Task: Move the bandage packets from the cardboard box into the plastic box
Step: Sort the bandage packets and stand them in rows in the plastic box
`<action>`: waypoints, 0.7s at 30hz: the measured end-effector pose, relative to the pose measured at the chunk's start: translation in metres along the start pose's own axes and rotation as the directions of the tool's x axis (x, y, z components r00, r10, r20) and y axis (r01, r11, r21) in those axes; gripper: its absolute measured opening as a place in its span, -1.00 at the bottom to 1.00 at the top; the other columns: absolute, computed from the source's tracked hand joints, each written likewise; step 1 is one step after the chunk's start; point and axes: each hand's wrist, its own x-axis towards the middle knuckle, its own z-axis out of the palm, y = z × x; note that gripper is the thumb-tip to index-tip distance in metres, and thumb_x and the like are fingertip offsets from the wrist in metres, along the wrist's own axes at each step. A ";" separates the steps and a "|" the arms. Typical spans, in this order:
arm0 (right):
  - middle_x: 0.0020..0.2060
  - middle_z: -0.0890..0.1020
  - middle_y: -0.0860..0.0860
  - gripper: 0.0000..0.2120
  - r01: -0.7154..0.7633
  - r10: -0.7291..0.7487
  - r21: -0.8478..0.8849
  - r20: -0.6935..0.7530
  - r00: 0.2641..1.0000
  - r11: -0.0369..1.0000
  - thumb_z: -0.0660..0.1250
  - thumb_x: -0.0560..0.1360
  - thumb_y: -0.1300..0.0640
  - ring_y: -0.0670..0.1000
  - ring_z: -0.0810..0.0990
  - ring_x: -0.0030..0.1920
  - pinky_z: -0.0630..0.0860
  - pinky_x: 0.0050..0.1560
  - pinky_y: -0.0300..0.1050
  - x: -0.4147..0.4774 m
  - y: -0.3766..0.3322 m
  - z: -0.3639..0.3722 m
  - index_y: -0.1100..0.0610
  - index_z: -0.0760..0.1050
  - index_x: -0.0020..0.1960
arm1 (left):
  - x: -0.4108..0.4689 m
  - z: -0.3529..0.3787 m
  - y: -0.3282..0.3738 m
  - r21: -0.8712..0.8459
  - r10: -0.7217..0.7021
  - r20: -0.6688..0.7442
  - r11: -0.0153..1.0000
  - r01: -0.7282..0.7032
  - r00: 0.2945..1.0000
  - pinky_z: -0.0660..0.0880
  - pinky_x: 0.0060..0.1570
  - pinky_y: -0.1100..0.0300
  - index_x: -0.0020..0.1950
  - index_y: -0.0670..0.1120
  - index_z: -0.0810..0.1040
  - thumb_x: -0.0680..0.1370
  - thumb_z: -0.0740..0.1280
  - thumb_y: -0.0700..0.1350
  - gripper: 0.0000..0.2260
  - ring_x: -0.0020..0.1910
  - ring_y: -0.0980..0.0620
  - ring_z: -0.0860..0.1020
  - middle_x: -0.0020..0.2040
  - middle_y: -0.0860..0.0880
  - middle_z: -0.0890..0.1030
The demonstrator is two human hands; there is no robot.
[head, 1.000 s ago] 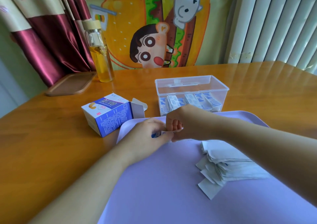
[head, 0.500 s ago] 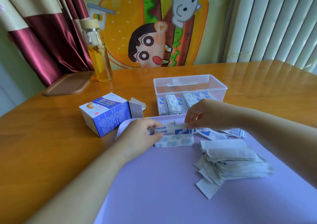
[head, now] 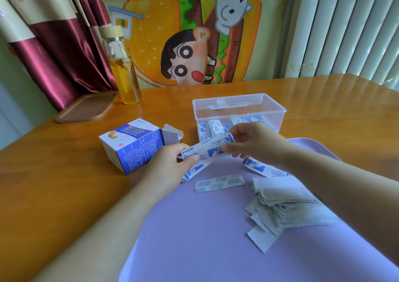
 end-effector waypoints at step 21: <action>-0.25 0.67 0.09 -0.85 0.014 -0.004 0.233 -0.045 0.999 0.972 0.44 0.40 0.31 -0.01 0.57 -0.24 0.56 -0.09 -0.13 -0.008 -0.001 0.012 0.11 0.54 -0.13 | -0.011 -0.012 0.018 -0.663 -0.101 0.543 0.558 0.500 0.833 0.61 -0.28 0.17 0.09 -0.08 0.60 0.45 0.38 -0.17 -0.79 -0.09 -0.04 0.67 -0.04 -0.13 0.68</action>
